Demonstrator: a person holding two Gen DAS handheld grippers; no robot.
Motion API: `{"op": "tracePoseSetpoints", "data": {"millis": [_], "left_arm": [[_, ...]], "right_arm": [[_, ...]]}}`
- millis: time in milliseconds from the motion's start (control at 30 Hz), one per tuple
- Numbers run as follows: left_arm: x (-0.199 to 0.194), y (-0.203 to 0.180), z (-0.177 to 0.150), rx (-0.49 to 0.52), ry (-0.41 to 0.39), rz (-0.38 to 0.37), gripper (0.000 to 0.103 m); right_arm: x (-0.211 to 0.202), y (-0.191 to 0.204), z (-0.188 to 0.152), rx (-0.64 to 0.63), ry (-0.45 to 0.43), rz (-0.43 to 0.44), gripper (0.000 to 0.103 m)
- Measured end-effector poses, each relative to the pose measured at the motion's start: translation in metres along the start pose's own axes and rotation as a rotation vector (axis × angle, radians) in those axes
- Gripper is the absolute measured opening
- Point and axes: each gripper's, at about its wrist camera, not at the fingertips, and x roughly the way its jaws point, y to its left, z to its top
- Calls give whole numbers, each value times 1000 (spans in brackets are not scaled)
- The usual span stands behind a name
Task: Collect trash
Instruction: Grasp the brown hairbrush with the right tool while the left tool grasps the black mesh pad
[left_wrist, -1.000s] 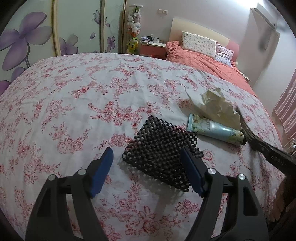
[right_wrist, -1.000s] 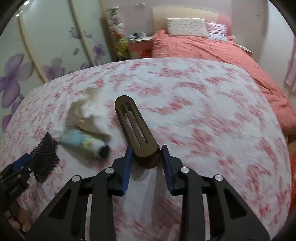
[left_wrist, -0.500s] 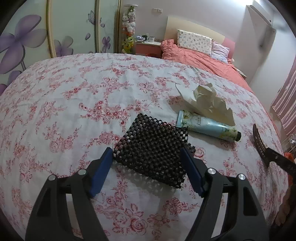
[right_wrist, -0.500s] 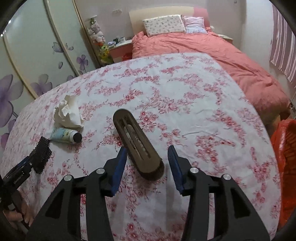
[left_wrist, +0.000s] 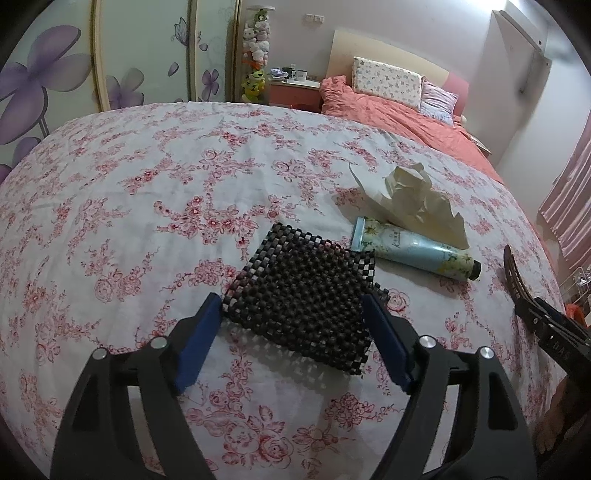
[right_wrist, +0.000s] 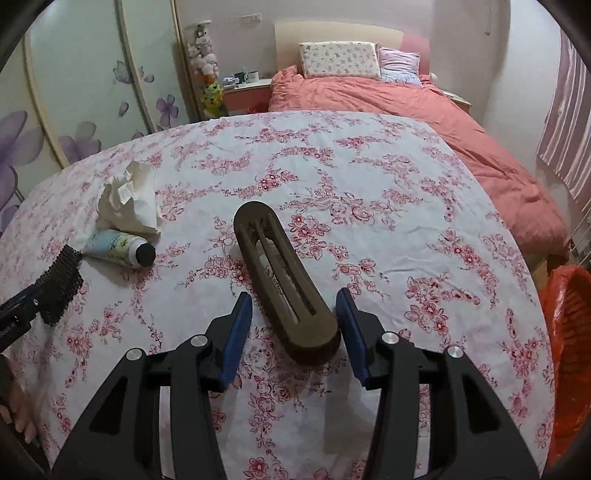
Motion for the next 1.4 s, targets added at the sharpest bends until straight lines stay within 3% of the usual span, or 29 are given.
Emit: {"op": "tracePoseSetpoints", "data": {"millis": [433, 933, 1300, 1400], "left_arm": [[2, -3, 0, 15, 16, 5, 92], [4, -6, 0, 33, 29, 17, 97], [5, -8, -1, 42, 34, 27, 99], [5, -10, -1, 55, 33, 48, 93]], "right_arm": [[-2, -5, -2, 31, -7, 41, 49], [-2, -7, -2, 45, -9, 58, 49], [-2, -7, -1, 45, -9, 60, 49], [-1, -2, -1, 9, -5, 25, 49]]}}
